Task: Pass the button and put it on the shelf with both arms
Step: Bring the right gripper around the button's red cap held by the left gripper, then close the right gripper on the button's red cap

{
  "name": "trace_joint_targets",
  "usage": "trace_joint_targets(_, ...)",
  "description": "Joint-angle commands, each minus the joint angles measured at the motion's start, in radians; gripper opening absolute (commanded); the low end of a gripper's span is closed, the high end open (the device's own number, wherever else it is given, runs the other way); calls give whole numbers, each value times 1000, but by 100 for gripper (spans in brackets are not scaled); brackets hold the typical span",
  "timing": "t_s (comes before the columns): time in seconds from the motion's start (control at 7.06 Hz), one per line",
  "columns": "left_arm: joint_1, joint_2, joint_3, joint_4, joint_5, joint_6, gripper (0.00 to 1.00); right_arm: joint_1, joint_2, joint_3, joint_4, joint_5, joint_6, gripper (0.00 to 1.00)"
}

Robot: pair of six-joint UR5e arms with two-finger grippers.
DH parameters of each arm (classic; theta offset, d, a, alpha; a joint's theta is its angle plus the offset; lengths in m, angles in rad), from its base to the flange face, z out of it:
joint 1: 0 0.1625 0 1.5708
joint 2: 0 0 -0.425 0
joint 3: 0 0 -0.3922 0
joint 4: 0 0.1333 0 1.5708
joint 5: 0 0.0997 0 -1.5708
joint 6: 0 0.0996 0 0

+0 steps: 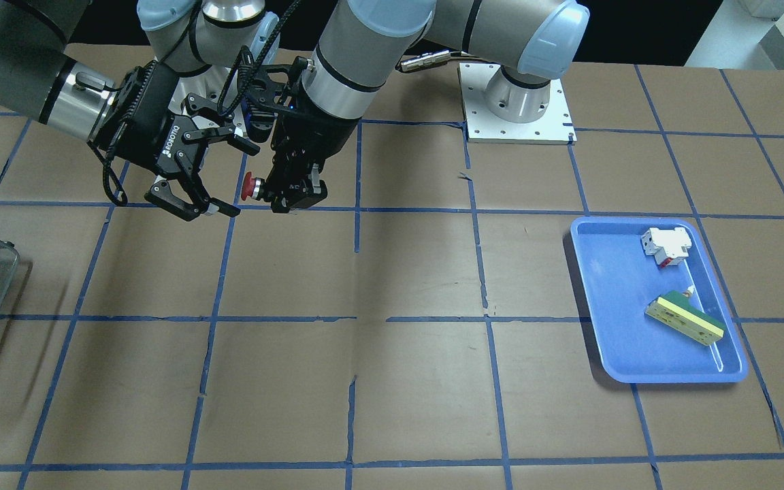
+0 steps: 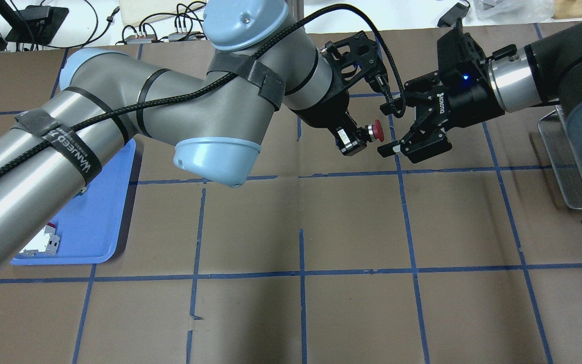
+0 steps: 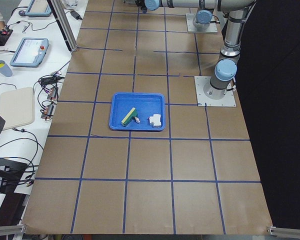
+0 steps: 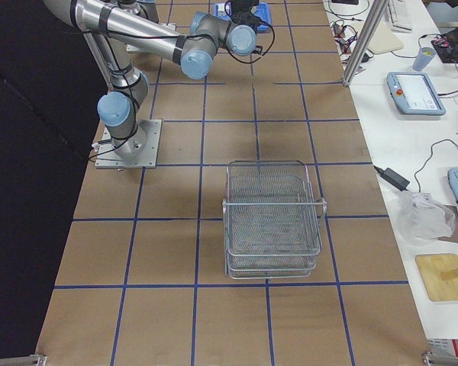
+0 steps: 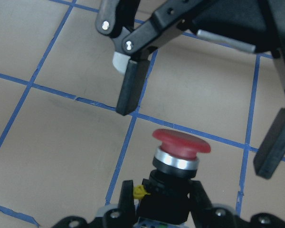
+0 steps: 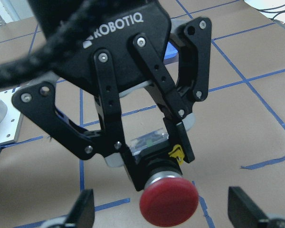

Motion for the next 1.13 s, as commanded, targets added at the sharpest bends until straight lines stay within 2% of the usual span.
trace_joint_targets(0.0,2,-4,9,9,0,0,0,7,3,0,1,1,5,99)
trace_joint_targets(0.28,7,-2,9,13,-18,0,0,7,6,0,1,1,5,99)
trace_joint_targets(0.99,7,-4,7,29,-20,-1,0,8,3,-5,1,7,4,88)
